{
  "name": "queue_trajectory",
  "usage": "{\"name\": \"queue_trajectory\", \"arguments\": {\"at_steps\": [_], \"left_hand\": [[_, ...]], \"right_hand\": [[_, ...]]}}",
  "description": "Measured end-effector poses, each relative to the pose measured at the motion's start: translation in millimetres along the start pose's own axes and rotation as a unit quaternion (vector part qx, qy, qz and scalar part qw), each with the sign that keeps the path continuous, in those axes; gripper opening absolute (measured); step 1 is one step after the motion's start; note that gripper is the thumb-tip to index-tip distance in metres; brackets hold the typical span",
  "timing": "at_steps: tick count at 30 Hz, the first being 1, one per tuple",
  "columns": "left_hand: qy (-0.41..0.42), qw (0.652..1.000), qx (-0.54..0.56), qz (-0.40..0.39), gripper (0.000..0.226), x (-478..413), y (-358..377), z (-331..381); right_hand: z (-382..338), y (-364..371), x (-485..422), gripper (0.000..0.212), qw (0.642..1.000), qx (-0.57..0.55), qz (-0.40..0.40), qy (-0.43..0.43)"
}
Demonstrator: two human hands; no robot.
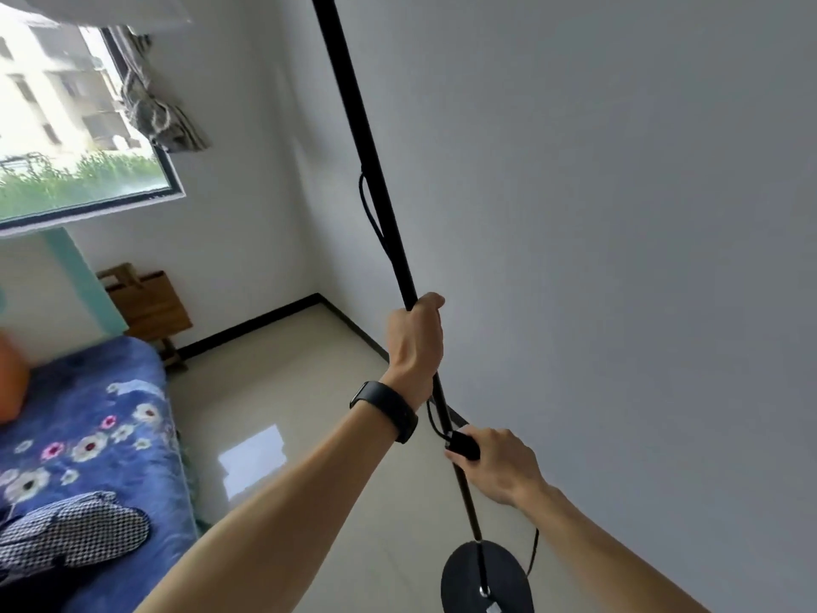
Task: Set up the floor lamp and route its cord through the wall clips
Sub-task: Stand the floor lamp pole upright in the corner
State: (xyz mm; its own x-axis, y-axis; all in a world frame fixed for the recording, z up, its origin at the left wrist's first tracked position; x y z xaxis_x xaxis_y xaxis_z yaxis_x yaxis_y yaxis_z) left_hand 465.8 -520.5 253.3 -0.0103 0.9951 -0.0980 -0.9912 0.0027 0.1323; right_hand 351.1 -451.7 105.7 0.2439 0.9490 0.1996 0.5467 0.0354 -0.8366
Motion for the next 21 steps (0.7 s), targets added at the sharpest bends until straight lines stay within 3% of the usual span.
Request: {"name": "queue_trajectory", "arguments": {"at_steps": [10, 21], "left_hand": [[0.015, 0.995, -0.057, 0.084, 0.032, -205, -88, -32], [0.009, 0.976, -0.097, 0.195, 0.035, -450, -145, -54]], "right_hand": [[-124, 56, -196, 0.028, 0.995, 0.004, -0.077, -0.058], [-238, 84, -445, 0.033, 0.979, -0.021, -0.174, -0.100]]}}
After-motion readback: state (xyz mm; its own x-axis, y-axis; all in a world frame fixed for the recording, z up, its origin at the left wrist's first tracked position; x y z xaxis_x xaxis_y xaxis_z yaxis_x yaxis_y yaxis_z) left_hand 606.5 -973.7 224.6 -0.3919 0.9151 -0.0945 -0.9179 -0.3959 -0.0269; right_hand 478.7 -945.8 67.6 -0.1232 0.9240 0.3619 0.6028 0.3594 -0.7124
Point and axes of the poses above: each hand's wrist, its own x-axis away from the middle knuckle, its own y-axis out of the palm, z = x × y, the point moved 7 cm from there along -x, towards the middle knuckle, and after that the axes turned 11 degrees about y, right-handed, at the moved point
